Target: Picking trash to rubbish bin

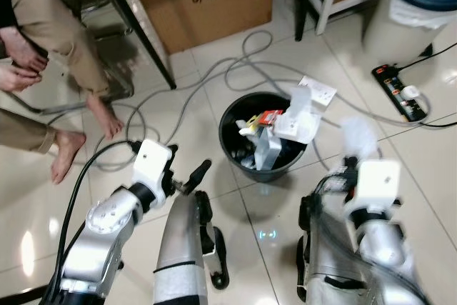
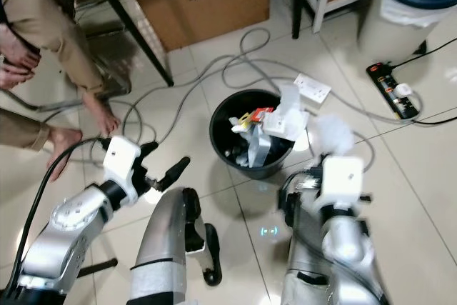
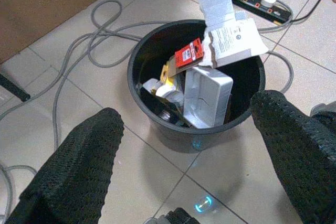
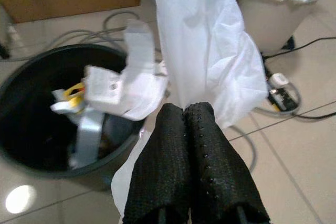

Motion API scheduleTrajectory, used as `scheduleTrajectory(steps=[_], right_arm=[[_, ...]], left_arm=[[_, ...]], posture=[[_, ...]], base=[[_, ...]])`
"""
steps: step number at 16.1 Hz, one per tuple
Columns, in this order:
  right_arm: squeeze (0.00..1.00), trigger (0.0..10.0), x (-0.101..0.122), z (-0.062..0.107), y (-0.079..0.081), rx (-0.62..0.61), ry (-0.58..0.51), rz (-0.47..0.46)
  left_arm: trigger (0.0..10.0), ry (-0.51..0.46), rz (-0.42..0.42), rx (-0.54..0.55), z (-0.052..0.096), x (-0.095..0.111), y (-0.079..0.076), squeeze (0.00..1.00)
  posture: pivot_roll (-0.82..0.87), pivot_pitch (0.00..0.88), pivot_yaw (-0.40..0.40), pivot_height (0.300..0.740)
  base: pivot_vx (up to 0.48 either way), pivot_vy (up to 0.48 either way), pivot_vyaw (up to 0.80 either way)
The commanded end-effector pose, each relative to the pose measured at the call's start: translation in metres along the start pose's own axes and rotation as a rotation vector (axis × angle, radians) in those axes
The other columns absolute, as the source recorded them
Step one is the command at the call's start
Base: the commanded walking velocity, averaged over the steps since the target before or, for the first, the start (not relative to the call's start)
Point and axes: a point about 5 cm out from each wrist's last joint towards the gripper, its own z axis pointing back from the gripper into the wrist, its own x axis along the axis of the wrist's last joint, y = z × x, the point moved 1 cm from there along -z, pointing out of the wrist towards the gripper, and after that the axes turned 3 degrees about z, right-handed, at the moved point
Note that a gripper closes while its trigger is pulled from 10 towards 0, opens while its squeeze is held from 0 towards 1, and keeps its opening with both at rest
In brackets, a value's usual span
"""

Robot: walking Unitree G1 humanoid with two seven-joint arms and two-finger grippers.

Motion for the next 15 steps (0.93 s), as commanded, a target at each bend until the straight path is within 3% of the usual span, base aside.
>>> scheduleTrajectory(steps=[1,11,12,15], right_arm=[[0.00,0.0,-0.009,-0.001,-0.003,0.002,0.028,-0.013],[0.00,0.0,-0.009,-0.075,0.002,0.072,0.020,-0.170],[0.00,0.1,-0.002,-0.088,0.014,0.130,0.007,-0.169],[0.00,0.2,0.010,-0.103,0.036,0.208,-0.027,-0.170]], left_arm=[[10.0,0.051,0.015,0.009,0.006,-0.011,0.004,0.00],[10.0,0.108,-0.031,0.036,0.039,-0.009,0.015,0.00],[10.0,0.119,-0.045,0.046,0.045,-0.006,0.019,0.00],[10.0,0.133,-0.055,0.063,0.053,-0.004,0.024,0.00]], posture=[[0.02,0.440,0.192,0.581],[0.17,0.495,0.240,0.581],[0.20,0.501,0.249,0.581],[0.23,0.505,0.252,0.581]], base=[[0.000,0.000,0.00],[0.000,0.000,0.00],[0.000,0.000,0.00],[0.000,0.000,0.00]])
